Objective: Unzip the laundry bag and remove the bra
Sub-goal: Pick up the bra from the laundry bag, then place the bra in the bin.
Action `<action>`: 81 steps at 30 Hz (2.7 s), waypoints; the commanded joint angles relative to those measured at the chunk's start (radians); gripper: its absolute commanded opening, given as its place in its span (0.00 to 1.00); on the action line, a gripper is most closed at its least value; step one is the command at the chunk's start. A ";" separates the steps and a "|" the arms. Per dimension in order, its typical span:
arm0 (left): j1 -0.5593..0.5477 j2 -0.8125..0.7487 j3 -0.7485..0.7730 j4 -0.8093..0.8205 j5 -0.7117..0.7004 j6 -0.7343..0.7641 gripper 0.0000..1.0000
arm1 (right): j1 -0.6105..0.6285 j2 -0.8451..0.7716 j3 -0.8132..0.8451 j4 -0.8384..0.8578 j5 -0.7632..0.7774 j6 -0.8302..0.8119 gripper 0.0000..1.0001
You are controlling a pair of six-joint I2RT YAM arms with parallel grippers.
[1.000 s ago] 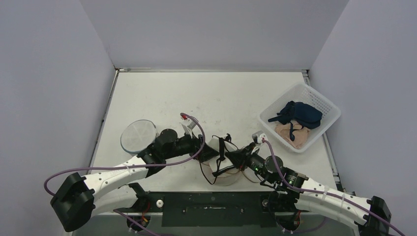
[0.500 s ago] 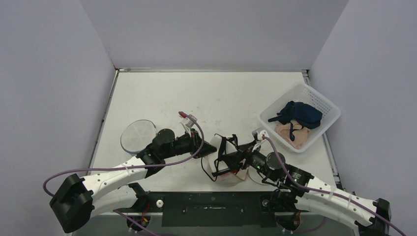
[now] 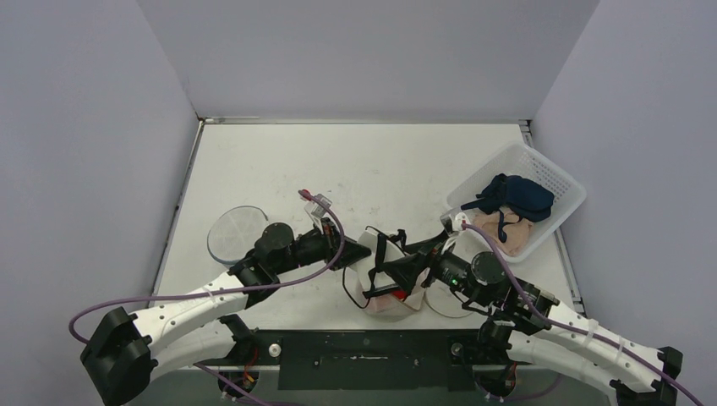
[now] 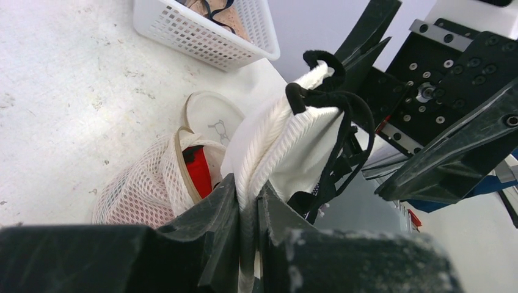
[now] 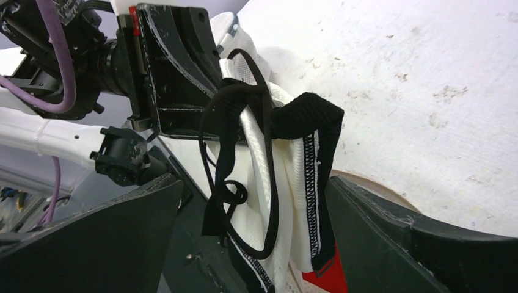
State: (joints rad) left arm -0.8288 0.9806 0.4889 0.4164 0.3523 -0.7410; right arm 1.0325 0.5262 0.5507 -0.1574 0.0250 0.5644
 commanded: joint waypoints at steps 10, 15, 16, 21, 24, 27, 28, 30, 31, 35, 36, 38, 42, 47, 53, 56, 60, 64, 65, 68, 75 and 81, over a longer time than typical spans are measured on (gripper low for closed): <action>0.037 -0.140 0.030 0.132 -0.017 -0.026 0.00 | -0.008 -0.043 0.027 0.063 -0.071 0.095 0.90; 0.056 -0.168 0.040 0.150 0.024 -0.030 0.00 | -0.008 -0.058 0.042 0.082 -0.102 0.121 0.90; 0.057 -0.170 0.042 0.159 0.035 -0.033 0.00 | -0.007 -0.056 0.041 0.103 -0.115 0.132 0.90; 0.060 -0.174 0.061 0.191 0.068 -0.048 0.00 | -0.007 -0.015 0.038 0.199 -0.174 0.200 0.90; 0.059 -0.171 0.068 0.218 0.083 -0.066 0.00 | -0.008 0.010 0.048 0.197 -0.151 0.205 0.90; 0.059 -0.169 0.079 0.225 0.095 -0.077 0.00 | -0.008 0.034 0.051 0.229 -0.156 0.209 0.90; 0.059 -0.167 0.082 0.224 0.096 -0.079 0.00 | -0.008 0.046 0.056 0.238 -0.161 0.212 0.91; 0.059 -0.166 0.086 0.220 0.094 -0.081 0.00 | -0.006 0.065 0.058 0.267 -0.180 0.219 1.00; 0.059 -0.165 0.086 0.216 0.092 -0.081 0.00 | -0.006 0.068 0.058 0.282 -0.182 0.222 0.92; 0.057 -0.167 0.084 0.188 0.078 -0.076 0.00 | -0.006 0.063 0.055 0.316 -0.171 0.231 0.48; 0.057 -0.167 0.081 0.183 0.075 -0.077 0.00 | -0.006 0.064 0.058 0.317 -0.167 0.230 0.40; 0.057 -0.167 0.079 0.167 0.065 -0.082 0.11 | -0.006 0.061 0.063 0.316 -0.160 0.227 0.26; 0.059 -0.181 0.084 0.107 0.029 -0.082 0.63 | -0.006 0.047 0.093 0.265 -0.106 0.187 0.05; 0.059 -0.250 0.099 -0.042 -0.095 -0.058 0.98 | -0.007 0.061 0.252 0.030 0.107 0.049 0.05; 0.063 -0.401 0.045 -0.210 -0.403 -0.077 0.96 | -0.009 0.205 0.460 -0.192 0.673 -0.087 0.05; 0.066 -0.458 0.009 -0.257 -0.480 -0.104 0.96 | -0.032 0.298 0.525 -0.207 0.864 -0.123 0.05; 0.067 -0.470 -0.013 -0.316 -0.494 -0.152 0.96 | -0.237 0.407 0.592 -0.184 0.768 -0.130 0.05; 0.068 -0.423 -0.040 -0.329 -0.446 -0.209 0.97 | -0.637 0.516 0.627 -0.191 0.394 -0.014 0.05; 0.068 -0.411 -0.048 -0.328 -0.433 -0.225 0.97 | -0.733 0.533 0.612 -0.166 0.318 0.008 0.05; 0.068 -0.390 -0.078 -0.315 -0.398 -0.259 0.98 | -0.963 0.556 0.543 -0.097 0.173 0.075 0.05; 0.069 -0.388 -0.147 -0.275 -0.372 -0.304 1.00 | -1.182 0.605 0.357 0.061 0.101 0.194 0.05; 0.068 -0.377 -0.181 -0.255 -0.360 -0.310 1.00 | -1.250 0.631 0.187 0.205 -0.012 0.256 0.05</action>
State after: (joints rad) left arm -0.7643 0.5999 0.3275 0.0986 -0.0299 -1.0367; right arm -0.1925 1.1618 0.8131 -0.1215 0.1211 0.7547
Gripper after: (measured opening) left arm 0.997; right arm 0.128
